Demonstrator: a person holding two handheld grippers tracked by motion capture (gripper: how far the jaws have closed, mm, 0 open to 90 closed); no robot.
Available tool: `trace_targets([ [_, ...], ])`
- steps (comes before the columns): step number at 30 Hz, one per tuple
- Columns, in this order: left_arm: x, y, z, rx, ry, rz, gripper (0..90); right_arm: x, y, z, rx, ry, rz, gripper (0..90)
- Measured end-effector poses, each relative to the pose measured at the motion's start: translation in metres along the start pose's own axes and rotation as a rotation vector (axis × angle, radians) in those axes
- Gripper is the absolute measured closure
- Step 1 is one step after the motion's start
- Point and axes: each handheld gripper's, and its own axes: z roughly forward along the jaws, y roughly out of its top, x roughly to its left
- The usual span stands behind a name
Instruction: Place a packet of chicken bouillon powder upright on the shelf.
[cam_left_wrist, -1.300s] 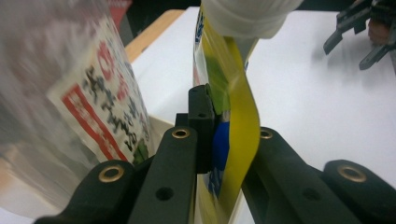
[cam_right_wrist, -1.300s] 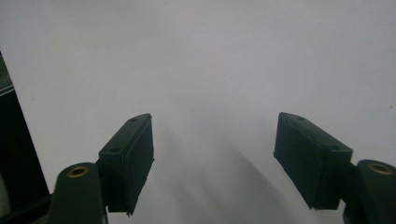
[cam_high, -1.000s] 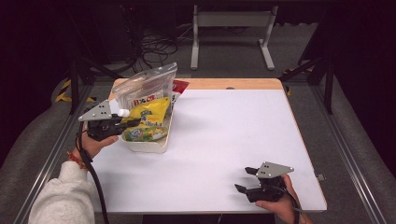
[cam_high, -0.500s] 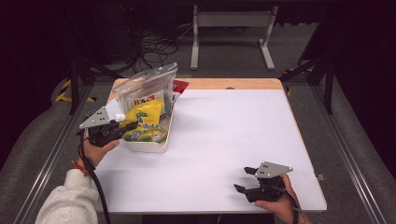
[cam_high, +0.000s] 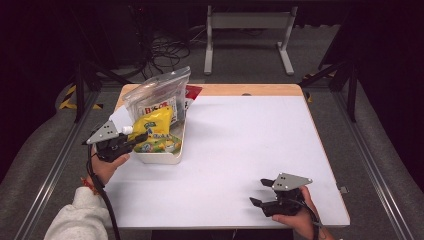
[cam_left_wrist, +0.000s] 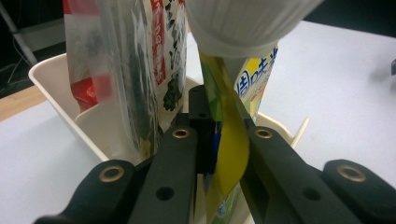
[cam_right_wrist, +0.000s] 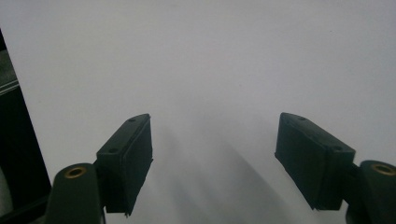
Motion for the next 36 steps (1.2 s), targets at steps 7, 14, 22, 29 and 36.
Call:
trace_targets([
  [7, -0.004, -0.002, 0.001, 0.001, 0.027, -0.012, 85.8, 0.0, 0.0, -0.002, -0.007, -0.008, -0.004, 26.9],
  [14, -0.005, -0.003, 0.002, 0.002, 0.044, -0.014, 85.9, -0.002, 0.003, -0.005, -0.05, -0.028, -0.001, 24.2],
  [22, -0.008, -0.002, 0.001, -0.009, 0.068, -0.024, 82.8, -0.003, 0.002, -0.006, -0.053, -0.038, 0.004, 22.6],
  [29, -0.011, 0.004, 0.001, -0.076, 0.054, -0.057, 74.4, -0.004, 0.003, -0.007, -0.053, -0.028, 0.005, 22.5],
  [36, -0.012, 0.007, 0.004, -0.105, 0.042, -0.086, 80.5, -0.003, 0.003, -0.007, -0.052, -0.019, 0.002, 22.5],
])
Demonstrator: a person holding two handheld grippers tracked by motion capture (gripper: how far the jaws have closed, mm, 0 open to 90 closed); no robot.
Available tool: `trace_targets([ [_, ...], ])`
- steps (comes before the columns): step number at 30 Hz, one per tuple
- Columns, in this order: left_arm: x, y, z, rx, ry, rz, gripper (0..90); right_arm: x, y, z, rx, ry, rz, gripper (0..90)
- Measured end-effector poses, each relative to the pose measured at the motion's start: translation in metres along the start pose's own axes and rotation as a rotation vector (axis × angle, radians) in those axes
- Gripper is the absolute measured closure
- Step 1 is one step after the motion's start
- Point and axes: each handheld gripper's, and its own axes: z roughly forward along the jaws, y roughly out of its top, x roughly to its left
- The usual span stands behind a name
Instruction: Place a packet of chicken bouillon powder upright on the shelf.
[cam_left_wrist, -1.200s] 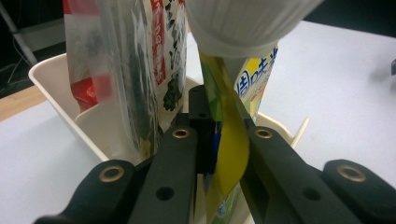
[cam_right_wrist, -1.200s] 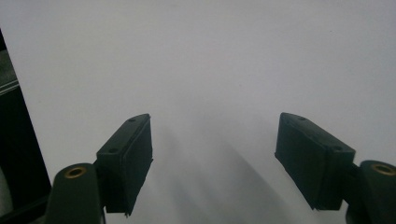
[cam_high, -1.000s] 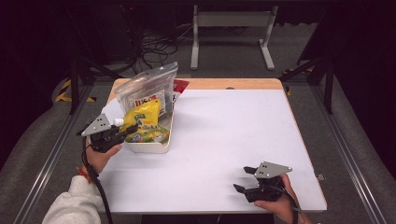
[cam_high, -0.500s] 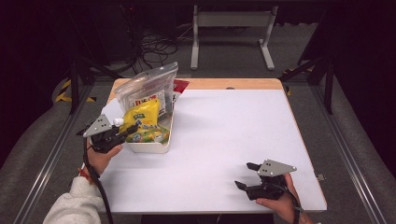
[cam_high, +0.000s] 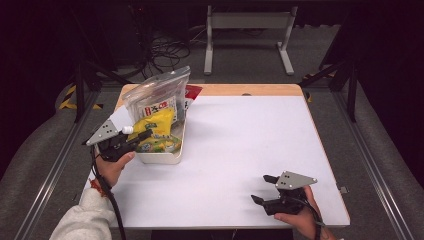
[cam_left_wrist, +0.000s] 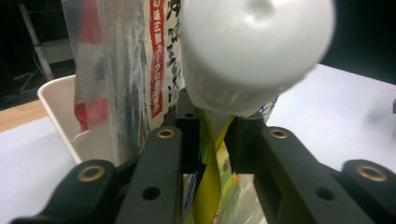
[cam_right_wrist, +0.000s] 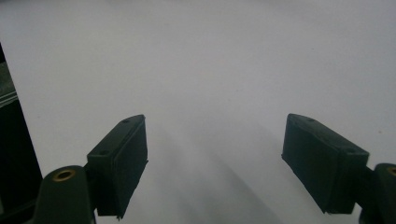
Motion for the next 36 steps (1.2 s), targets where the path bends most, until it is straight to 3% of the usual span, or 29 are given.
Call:
trace_targets([
  [1, 0.0, 0.0, 0.0, 0.02, 0.008, 0.022, 81.7, 0.0, 0.0, 0.0, 0.003, 0.002, -0.003, 22.4],
  [4, -0.001, 0.0, 0.0, 0.036, 0.016, 0.036, 83.9, 0.0, 0.0, 0.0, 0.002, 0.002, -0.004, 22.5],
  [6, 0.0, -0.003, 0.0, 0.038, 0.02, 0.02, 84.8, 0.0, 0.001, -0.001, -0.001, -0.001, -0.004, 22.5],
  [11, 0.0, -0.006, 0.002, 0.044, 0.04, 0.026, 85.3, -0.001, 0.001, -0.002, -0.002, -0.022, -0.005, 22.6],
  [18, -0.005, -0.009, 0.0, 0.038, 0.062, 0.026, 78.5, -0.003, 0.001, -0.005, -0.008, -0.043, -0.007, 22.8],
  [29, -0.011, -0.006, -0.018, 0.008, 0.14, 0.025, 57.0, -0.007, 0.003, -0.009, -0.032, -0.062, -0.006, 23.5],
  [33, -0.016, -0.004, -0.025, -0.008, 0.197, 0.025, 41.4, -0.008, 0.005, -0.009, -0.035, -0.069, -0.017, 23.3],
  [36, -0.019, -0.003, -0.029, -0.004, 0.208, 0.029, 36.3, -0.008, 0.006, -0.008, -0.038, -0.069, -0.023, 23.2],
])
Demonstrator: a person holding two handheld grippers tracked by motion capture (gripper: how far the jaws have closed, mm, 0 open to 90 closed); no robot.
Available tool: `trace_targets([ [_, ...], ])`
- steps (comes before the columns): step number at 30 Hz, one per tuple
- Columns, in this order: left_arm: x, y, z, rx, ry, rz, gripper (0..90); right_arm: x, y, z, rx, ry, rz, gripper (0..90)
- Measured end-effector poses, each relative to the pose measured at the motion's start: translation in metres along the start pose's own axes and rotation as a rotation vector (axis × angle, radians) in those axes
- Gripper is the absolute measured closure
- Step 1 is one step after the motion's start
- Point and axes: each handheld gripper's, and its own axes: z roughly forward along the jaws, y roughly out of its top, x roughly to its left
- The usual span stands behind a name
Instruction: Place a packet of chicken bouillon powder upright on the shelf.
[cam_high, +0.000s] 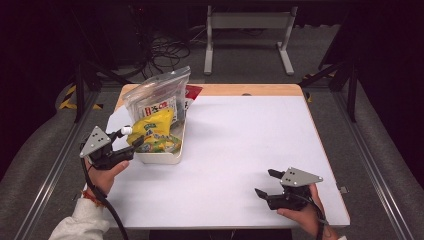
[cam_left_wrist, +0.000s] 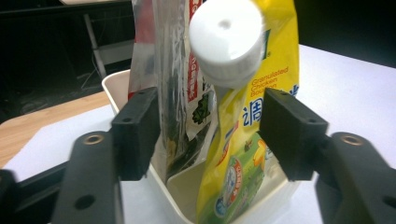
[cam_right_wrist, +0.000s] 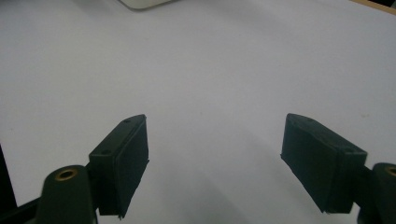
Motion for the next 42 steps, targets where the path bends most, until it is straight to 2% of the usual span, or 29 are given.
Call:
trace_targets([
  [2, -0.002, -0.001, -0.003, 0.003, 0.014, -0.008, 31.0, -0.001, 0.001, 0.0, -0.001, -0.004, -0.005, 23.1],
  [12, -0.011, -0.003, -0.016, 0.0, 0.054, -0.028, 17.7, -0.004, 0.005, 0.001, -0.005, -0.019, -0.03, 22.7],
  [17, -0.017, -0.006, -0.022, -0.001, 0.051, -0.044, 12.8, -0.005, 0.006, -0.001, -0.012, -0.032, -0.032, 22.9],
  [28, -0.036, -0.006, -0.032, -0.018, 0.012, -0.021, 10.1, -0.01, 0.006, -0.006, -0.021, -0.079, -0.028, 21.0],
  [32, -0.045, -0.008, -0.032, 0.002, 0.0, 0.002, 10.1, -0.011, 0.006, -0.007, -0.014, -0.088, -0.038, 20.3],
  [35, -0.049, -0.009, -0.031, 0.005, -0.018, 0.004, 10.1, -0.011, 0.007, -0.008, -0.014, -0.091, -0.04, 19.7],
  [37, -0.058, -0.01, -0.029, 0.017, -0.037, 0.032, 10.0, -0.013, 0.007, -0.009, -0.015, -0.103, -0.043, 18.9],
  [42, -0.067, -0.013, -0.023, 0.033, -0.065, 0.044, 10.0, -0.015, 0.006, -0.012, -0.014, -0.115, -0.039, 18.3],
])
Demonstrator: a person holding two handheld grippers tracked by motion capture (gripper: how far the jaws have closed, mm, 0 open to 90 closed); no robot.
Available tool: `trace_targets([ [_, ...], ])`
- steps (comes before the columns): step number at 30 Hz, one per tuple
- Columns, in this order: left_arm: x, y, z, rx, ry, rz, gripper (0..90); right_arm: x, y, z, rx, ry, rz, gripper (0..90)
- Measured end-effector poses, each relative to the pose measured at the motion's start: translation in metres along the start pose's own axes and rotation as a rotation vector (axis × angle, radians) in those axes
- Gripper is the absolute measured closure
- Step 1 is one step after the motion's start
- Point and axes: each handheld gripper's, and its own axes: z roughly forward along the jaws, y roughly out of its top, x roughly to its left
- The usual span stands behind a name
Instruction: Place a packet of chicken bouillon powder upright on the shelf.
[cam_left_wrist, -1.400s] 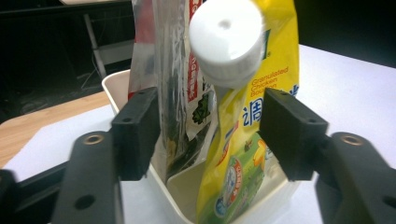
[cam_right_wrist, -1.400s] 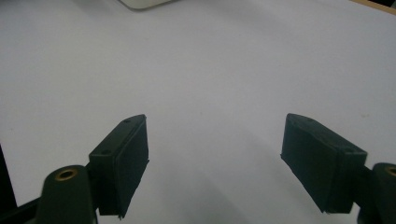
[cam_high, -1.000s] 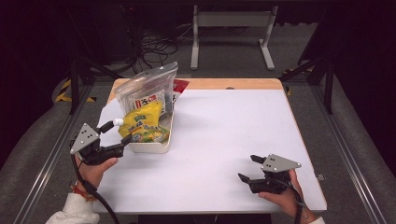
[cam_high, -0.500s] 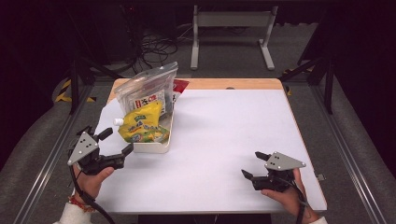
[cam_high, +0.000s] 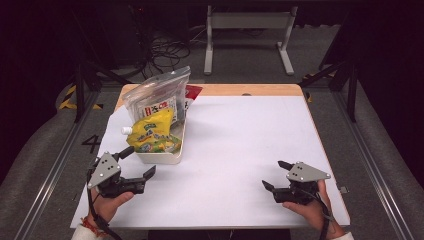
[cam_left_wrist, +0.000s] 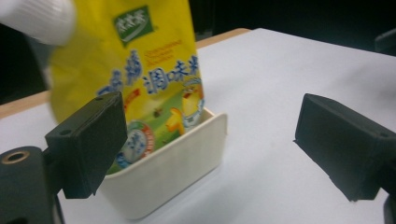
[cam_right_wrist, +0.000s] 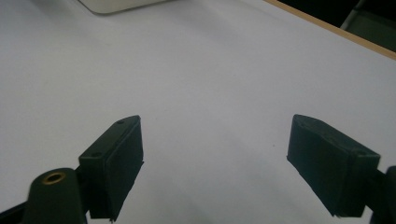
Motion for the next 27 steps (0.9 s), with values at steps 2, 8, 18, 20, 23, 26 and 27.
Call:
trace_targets([
  [2, -0.006, -0.001, 0.006, 0.017, -0.02, 0.014, 9.8, -0.002, -0.001, -0.001, 0.0, -0.012, -0.002, 17.9],
  [8, -0.017, -0.006, 0.02, 0.066, -0.057, 0.054, 9.8, -0.002, -0.003, -0.001, 0.011, -0.02, -0.007, 16.9],
  [18, -0.039, -0.009, 0.045, 0.138, -0.136, 0.134, 9.6, 0.001, -0.006, -0.003, 0.036, -0.017, -0.029, 15.5],
  [20, -0.041, -0.011, 0.05, 0.156, -0.152, 0.139, 9.6, 0.001, -0.007, -0.004, 0.036, -0.019, -0.028, 15.4],
  [23, -0.044, -0.012, 0.055, 0.171, -0.165, 0.155, 9.5, 0.001, -0.01, -0.006, 0.046, -0.024, -0.029, 15.1],
  [26, -0.046, -0.012, 0.063, 0.19, -0.18, 0.177, 9.5, 0.001, -0.013, -0.008, 0.056, -0.029, -0.028, 14.7],
  [27, -0.046, -0.012, 0.063, 0.19, -0.18, 0.177, 9.5, 0.001, -0.013, -0.008, 0.056, -0.029, -0.028, 14.7],
])
